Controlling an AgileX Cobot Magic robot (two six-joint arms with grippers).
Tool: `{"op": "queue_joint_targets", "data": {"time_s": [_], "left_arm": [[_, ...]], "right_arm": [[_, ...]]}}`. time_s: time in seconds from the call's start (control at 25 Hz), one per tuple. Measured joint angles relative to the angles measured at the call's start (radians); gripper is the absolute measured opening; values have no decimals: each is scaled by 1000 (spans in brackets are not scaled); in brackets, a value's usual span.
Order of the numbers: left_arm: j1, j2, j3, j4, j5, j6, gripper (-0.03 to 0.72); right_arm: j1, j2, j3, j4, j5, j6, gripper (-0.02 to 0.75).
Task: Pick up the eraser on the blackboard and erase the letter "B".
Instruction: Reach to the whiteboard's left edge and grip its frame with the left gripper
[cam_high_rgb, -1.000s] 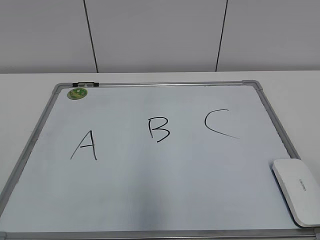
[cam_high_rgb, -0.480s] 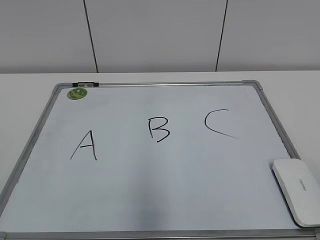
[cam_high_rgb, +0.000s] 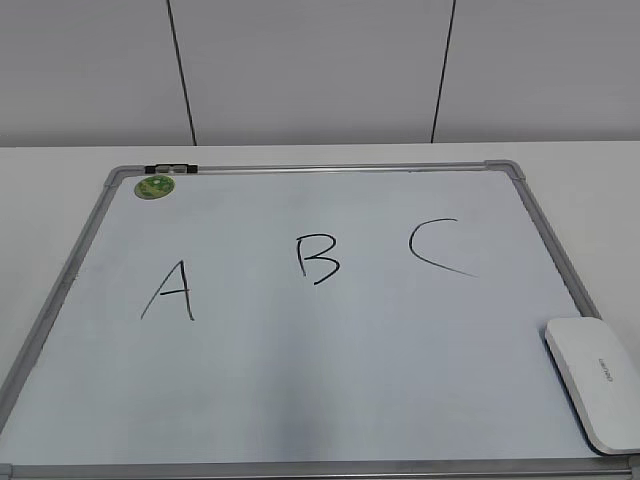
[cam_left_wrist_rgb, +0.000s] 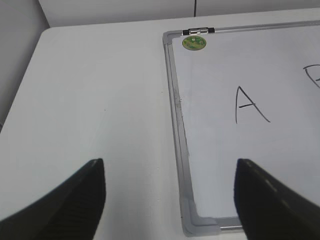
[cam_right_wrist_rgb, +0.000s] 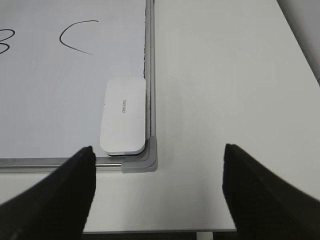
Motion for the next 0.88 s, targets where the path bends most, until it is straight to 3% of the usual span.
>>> {"op": "queue_joint_targets", "data": {"time_s": [0.44, 0.88], "left_arm": [[-9, 556, -71, -13, -245, 0, 589], [-9, 1078, -415, -18, -166, 0, 589]], "right_arm": [[0, 0, 0, 0, 0, 0, 587], [0, 0, 0, 0, 0, 0, 587]]}}
